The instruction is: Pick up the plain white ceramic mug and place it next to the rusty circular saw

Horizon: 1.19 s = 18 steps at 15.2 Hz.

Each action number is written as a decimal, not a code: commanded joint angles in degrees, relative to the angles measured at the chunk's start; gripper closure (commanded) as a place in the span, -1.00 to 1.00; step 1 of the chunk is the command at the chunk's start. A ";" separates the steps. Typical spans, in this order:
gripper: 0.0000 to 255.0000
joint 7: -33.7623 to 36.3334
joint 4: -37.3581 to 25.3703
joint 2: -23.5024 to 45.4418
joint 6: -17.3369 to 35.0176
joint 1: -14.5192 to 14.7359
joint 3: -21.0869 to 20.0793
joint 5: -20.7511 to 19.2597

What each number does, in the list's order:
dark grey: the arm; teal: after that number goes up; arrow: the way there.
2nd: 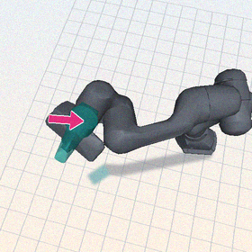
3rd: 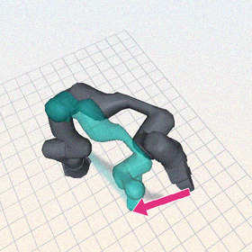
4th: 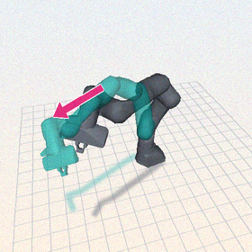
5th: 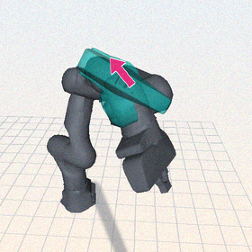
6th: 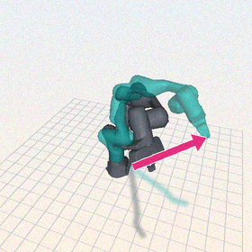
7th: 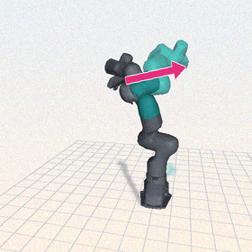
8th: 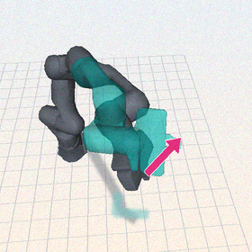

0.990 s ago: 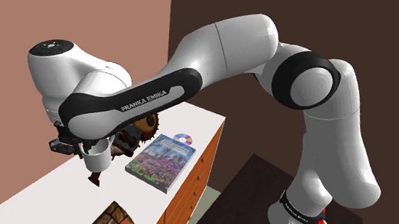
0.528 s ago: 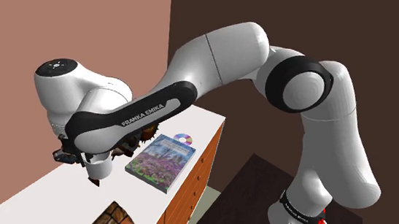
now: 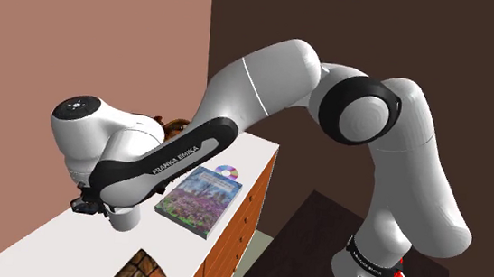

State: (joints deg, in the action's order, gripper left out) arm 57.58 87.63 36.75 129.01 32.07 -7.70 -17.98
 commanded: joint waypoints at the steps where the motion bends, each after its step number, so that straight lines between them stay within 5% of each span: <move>1: 1.00 0.32 0.32 0.85 1.19 0.06 0.18 -0.28; 18: 1.00 1.80 0.72 5.25 5.88 0.42 0.93 -1.58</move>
State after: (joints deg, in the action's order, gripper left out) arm 59.33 88.06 41.62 134.91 32.74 -7.13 -19.47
